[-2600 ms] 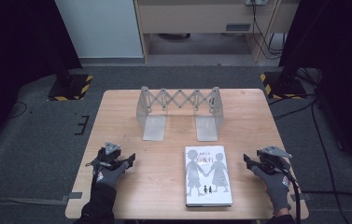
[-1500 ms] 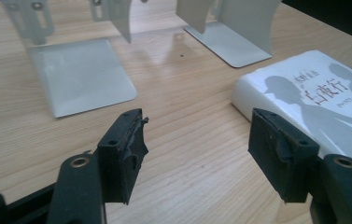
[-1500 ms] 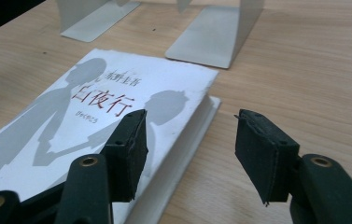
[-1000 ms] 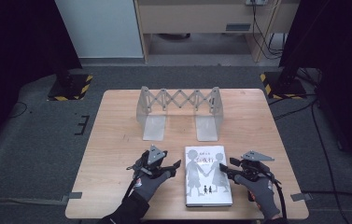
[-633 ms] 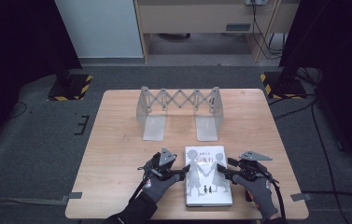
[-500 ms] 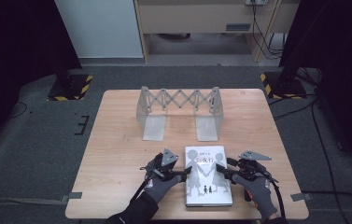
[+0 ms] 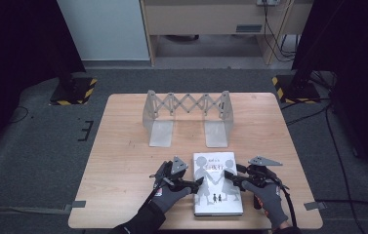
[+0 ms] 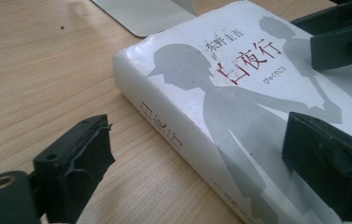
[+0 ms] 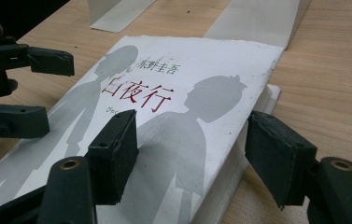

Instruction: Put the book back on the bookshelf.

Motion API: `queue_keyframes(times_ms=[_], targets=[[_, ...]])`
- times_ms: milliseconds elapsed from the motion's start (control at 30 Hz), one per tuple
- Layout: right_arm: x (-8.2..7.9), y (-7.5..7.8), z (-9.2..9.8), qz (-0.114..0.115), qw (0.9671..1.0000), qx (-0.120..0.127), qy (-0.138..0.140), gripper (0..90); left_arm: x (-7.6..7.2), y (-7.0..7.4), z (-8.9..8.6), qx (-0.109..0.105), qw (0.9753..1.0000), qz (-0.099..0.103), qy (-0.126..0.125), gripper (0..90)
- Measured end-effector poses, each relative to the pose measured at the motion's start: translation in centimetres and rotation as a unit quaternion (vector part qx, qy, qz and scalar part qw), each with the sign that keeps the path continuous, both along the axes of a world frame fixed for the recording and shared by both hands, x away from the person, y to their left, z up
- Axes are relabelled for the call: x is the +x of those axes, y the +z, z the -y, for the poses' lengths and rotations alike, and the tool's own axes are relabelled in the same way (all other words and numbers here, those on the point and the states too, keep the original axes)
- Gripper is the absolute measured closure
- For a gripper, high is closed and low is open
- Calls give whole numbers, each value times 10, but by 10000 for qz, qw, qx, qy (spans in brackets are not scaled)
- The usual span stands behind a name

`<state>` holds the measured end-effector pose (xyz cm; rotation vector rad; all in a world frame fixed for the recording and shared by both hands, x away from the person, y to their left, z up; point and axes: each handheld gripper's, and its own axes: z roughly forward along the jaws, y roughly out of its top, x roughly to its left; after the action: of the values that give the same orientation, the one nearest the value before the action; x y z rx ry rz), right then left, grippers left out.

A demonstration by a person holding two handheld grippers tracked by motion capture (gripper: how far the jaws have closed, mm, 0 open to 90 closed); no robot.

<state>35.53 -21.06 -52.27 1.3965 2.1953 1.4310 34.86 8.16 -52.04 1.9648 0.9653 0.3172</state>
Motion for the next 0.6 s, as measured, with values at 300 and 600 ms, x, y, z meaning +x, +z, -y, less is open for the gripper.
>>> queue_keyframes(times_ms=[300, 600], targets=[[-1, 12, 0, 324, 9993, 171, -13, 376, -1, 1, -3, -110, 9999, -53, 19, 81], [2, 20, -9, 369, 9981, 501, 17, 366, -3, 0, -5, -259, 9996, -46, 39, 116]])
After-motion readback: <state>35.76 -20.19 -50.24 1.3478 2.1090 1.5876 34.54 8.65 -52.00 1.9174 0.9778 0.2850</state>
